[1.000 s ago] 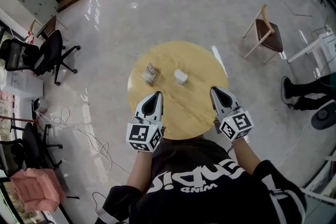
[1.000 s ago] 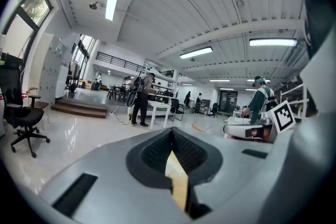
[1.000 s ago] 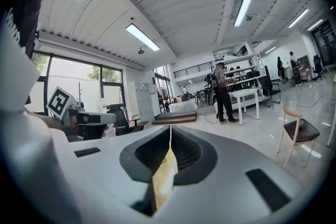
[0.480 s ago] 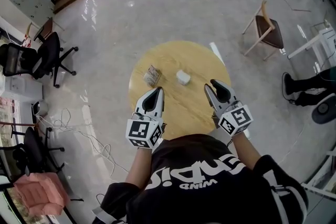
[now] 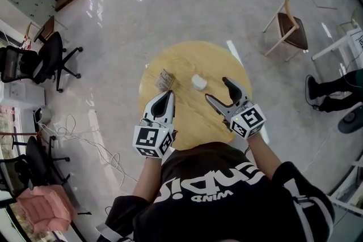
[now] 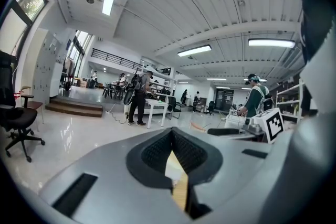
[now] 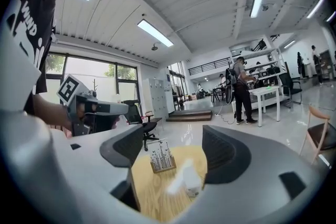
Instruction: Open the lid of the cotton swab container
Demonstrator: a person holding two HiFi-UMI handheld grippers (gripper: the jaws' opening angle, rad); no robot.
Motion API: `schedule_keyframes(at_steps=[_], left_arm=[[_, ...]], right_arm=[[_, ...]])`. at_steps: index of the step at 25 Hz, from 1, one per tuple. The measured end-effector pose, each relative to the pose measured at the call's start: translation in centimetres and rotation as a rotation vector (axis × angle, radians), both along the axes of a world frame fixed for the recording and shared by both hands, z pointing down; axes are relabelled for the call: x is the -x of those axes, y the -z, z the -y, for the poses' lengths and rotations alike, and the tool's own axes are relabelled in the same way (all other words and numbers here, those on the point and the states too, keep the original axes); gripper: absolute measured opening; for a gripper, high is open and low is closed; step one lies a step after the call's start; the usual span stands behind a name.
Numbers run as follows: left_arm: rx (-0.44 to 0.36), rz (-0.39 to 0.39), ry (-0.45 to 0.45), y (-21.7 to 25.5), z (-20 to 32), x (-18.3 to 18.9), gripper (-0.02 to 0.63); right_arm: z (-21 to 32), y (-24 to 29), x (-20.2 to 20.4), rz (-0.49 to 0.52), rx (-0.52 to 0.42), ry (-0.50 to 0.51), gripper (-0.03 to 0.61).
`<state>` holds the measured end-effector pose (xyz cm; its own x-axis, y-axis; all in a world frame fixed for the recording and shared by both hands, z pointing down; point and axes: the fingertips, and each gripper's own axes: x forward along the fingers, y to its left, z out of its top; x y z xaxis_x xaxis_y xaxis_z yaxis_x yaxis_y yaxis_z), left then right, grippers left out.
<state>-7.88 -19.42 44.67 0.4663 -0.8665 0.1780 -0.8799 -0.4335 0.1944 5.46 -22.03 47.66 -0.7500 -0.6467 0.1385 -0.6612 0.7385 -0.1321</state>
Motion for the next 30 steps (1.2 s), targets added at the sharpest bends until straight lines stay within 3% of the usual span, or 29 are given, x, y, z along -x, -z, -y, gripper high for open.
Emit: schedule_keyframes(at_steps=[8,17,30], left_arm=[[0.019,0.007,-0.001,-0.5,0.9,0.6,0.011],[0.040,0.007,0.017,-1.5,1.4,1.7,0.011],[0.073,0.022,0.055,-2.6,1.2,3.3,0.011]], right_arm=[[2.9,-6.8,1.7,-0.092,0.067,0.025,0.327],[5.8,-16.8,2.4,-0.225,0.203,-0.009,0.327],[7.1,-24.4,3.5,-0.353,0.276,-0.004,0.327]])
